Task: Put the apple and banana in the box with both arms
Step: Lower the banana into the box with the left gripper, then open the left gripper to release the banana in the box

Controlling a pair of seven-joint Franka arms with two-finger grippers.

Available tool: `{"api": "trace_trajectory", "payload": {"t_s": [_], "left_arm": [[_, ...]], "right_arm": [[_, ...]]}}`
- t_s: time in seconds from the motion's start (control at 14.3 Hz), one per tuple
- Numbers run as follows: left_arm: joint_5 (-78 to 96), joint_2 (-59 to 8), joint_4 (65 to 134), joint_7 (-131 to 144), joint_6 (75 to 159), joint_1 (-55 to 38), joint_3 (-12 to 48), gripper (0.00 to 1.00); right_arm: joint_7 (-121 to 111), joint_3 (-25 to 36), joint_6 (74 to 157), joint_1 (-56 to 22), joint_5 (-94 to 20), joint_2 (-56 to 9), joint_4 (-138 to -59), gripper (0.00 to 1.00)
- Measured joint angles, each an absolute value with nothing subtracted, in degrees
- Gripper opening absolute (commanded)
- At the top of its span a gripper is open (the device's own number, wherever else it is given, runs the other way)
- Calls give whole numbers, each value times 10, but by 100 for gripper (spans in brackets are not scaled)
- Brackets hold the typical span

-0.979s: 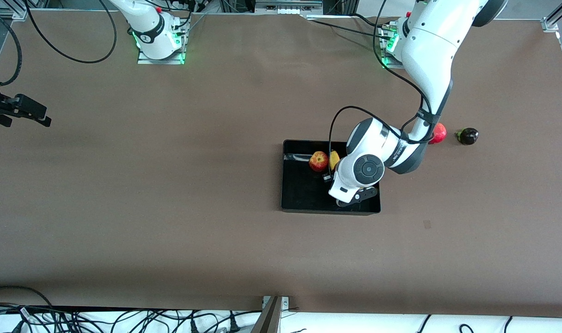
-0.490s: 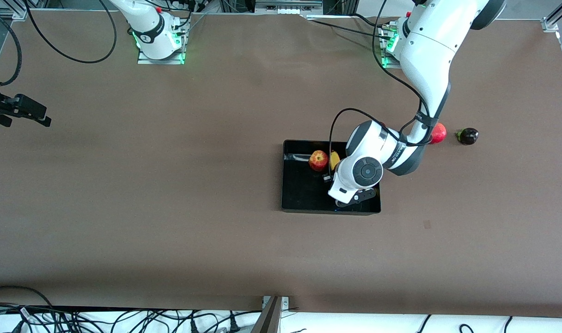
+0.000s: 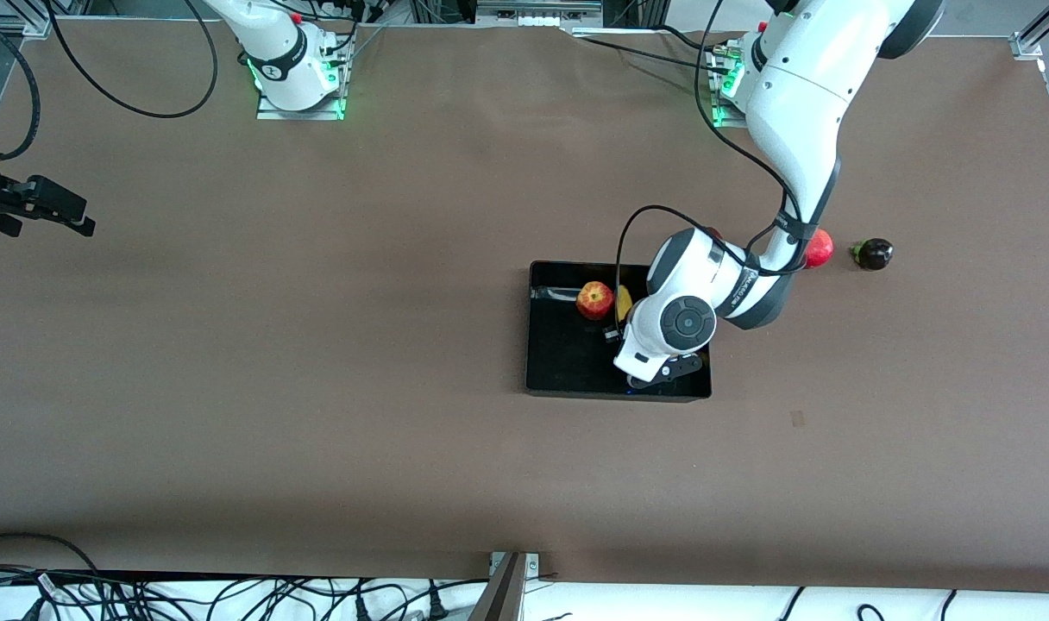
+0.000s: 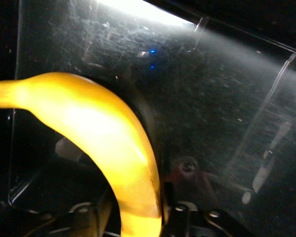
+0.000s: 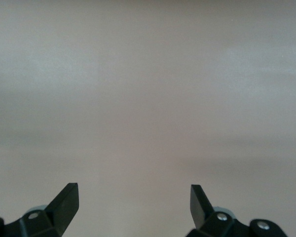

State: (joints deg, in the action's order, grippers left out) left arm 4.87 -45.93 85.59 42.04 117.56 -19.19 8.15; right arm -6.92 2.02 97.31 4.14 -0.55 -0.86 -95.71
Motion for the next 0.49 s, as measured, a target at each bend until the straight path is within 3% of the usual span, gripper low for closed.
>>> {"api": "trace_trajectory", "payload": {"t_s": [0.28, 0.49], "left_arm": [[49, -464, 855, 420, 1177, -188, 82, 100], [49, -451, 841, 423, 1121, -188, 83, 100]], "right_arm": [[-69, 20, 973, 42, -6, -9, -957, 100], [-69, 20, 973, 42, -6, -9, -957, 100]]}}
